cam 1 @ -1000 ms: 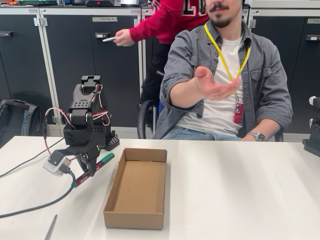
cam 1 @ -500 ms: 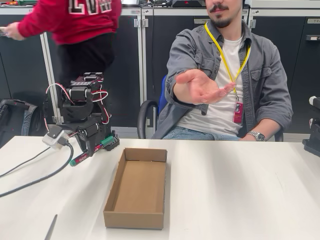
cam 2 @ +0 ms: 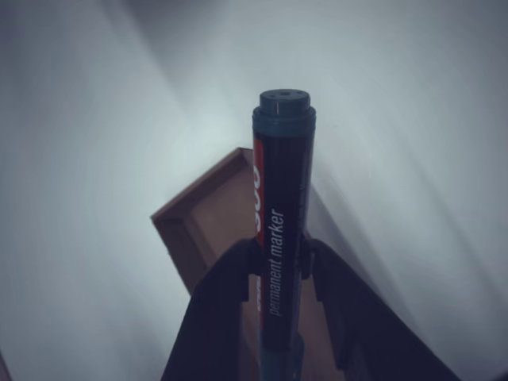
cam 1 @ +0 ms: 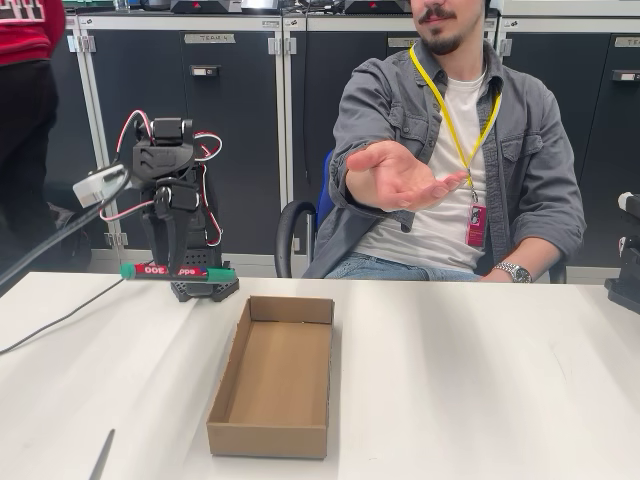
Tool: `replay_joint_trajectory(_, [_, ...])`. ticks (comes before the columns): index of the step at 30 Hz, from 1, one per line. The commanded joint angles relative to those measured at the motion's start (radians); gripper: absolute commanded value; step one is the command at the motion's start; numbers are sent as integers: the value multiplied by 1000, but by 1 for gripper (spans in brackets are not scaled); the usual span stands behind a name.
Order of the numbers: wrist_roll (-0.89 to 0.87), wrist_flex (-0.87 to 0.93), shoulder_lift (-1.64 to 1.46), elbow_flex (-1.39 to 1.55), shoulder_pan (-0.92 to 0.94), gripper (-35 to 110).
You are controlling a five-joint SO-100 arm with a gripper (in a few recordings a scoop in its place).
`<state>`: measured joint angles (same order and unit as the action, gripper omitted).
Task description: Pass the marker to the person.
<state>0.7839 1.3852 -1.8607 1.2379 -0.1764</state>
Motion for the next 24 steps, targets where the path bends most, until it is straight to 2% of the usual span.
replay_joint_trajectory(1, [-37,-126,2,-150,-78,-5])
replay_joint_trajectory(9, [-144,-529,21,-160,-258,-5])
replay_joint_trajectory(16, [-166,-727,54,-181,-451,-5])
replay_joint_trajectory(24, [-407,-942,46,-150,-563,-5])
